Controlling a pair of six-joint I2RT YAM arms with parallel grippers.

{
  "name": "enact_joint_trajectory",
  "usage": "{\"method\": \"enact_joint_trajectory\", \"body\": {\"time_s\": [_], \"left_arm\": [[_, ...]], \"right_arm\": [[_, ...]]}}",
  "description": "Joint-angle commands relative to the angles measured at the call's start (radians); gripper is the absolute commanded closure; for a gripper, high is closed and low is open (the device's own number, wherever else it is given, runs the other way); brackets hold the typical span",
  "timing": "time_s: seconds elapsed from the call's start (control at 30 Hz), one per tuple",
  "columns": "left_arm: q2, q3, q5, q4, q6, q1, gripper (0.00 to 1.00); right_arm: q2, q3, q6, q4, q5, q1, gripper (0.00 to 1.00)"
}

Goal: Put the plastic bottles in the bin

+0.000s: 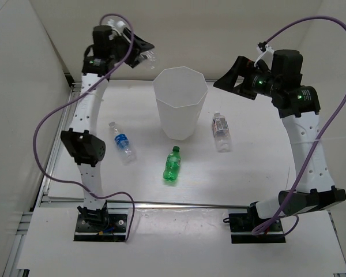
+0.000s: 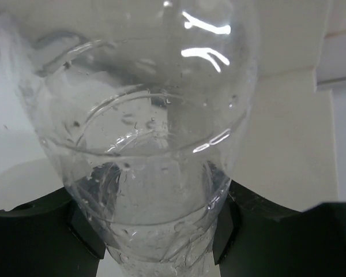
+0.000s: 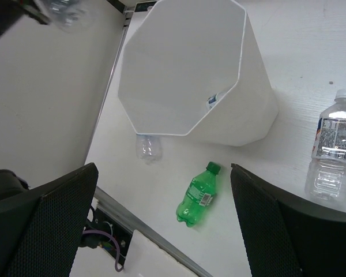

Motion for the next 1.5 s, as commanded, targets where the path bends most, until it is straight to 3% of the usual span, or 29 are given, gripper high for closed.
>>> {"method": "enact_joint_trajectory", "body": {"time_s": [0.0,0.23,0.6,0.63,0.67,0.73,0.77,1.13,1.33,1.43,1.47], "left_arm": [[0.032,0.017,0.074,0.017,-0.003,-0.094,0.57],[0.083,-0.008,0.074,0.026,0.078,-0.208,0.56],[0.026,-0.138,0.04,0.026,0.157,-0.26,0.46],[0.026,-0.149,0.04,0.026,0.157,-0.26,0.43],[0.015,-0.149,0.04,0.026,0.171,-0.26,0.32],[0.015,-0.14,0.04,0.026,0.195,-0.26,0.2],[0.006,-0.126,0.049,0.026,0.195,-0.269,0.0],[-0.023,-0.013,0.061,0.026,0.263,-0.28,0.0],[-0.092,0.063,0.081,0.026,0.218,-0.254,0.0],[-0.238,-0.017,0.0,0.026,0.244,-0.225,0.0],[-0.294,-0.149,-0.039,0.026,0.255,-0.215,0.0]], "right_arm": [[-0.031,0.005,-0.017,0.01,0.016,-0.003,0.01],[-0.051,-0.024,-0.026,0.01,0.036,-0.003,0.01],[-0.061,-0.044,-0.026,0.001,0.081,-0.003,0.01],[-0.061,-0.044,-0.026,0.001,0.096,-0.003,0.01],[-0.061,-0.044,-0.035,-0.01,0.105,-0.003,0.01],[-0.061,-0.044,-0.035,-0.021,0.134,-0.003,0.01],[-0.061,-0.044,-0.035,-0.021,0.144,-0.003,0.01],[-0.07,-0.054,-0.035,-0.04,0.203,-0.003,0.01],[-0.051,-0.054,-0.026,-0.137,0.487,-0.003,0.01],[-0.012,-0.083,-0.047,-0.146,0.524,-0.003,0.01],[0.023,-0.092,-0.047,-0.146,0.533,-0.003,0.01]]}}
